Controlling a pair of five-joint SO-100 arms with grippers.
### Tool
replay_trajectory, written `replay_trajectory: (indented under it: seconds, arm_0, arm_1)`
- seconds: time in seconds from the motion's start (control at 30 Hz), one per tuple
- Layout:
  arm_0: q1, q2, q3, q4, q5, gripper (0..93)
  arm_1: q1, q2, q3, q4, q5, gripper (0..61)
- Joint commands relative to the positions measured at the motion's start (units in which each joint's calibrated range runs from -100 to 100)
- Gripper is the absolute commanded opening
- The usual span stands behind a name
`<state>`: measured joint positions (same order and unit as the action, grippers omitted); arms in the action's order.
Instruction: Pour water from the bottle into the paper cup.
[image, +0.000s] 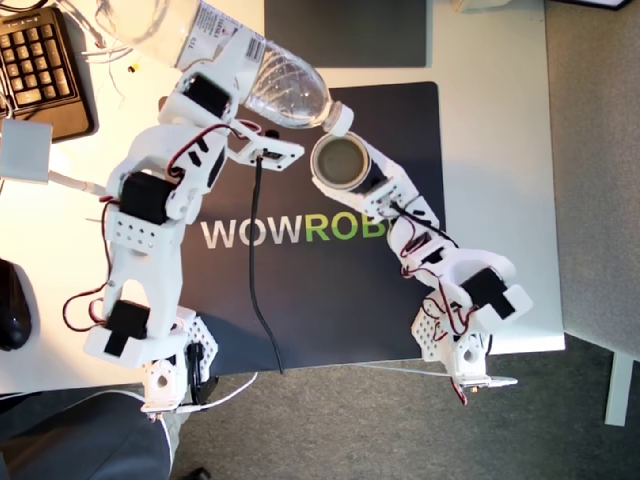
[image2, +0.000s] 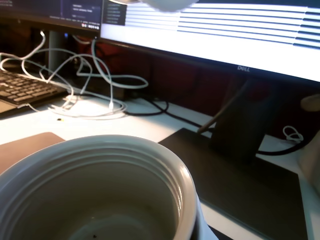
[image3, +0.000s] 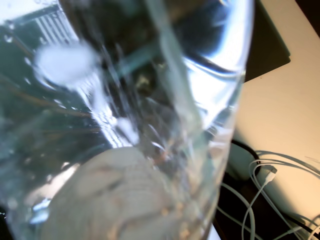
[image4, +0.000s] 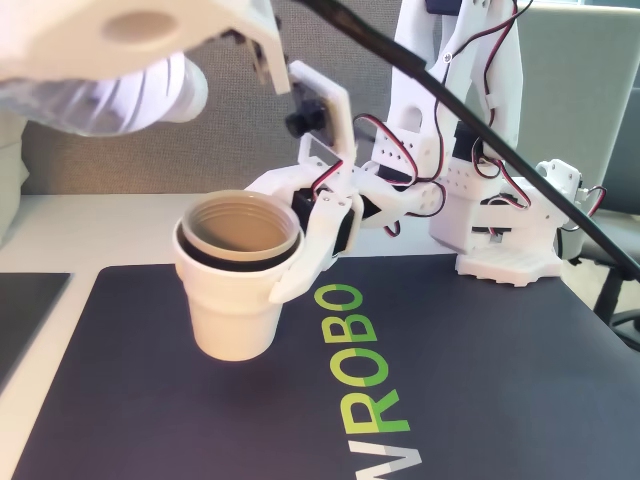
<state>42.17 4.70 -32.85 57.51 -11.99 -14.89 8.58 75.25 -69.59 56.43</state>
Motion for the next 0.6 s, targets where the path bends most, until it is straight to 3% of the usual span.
replay_trajectory:
  seconds: [0.0,0.57]
  arm_0:
    - [-1.1,-3.4,-0.5,0.1,-0.2,0.0]
    - [-1.2,-7.9,7.2,-0.3,-0.4,0.0]
  arm_1:
    - [1.4,-0.3,-6.5,2.8,0.2,0.2]
    - [3.1,-9.6,-11.6,8.2,-0.4,0.2]
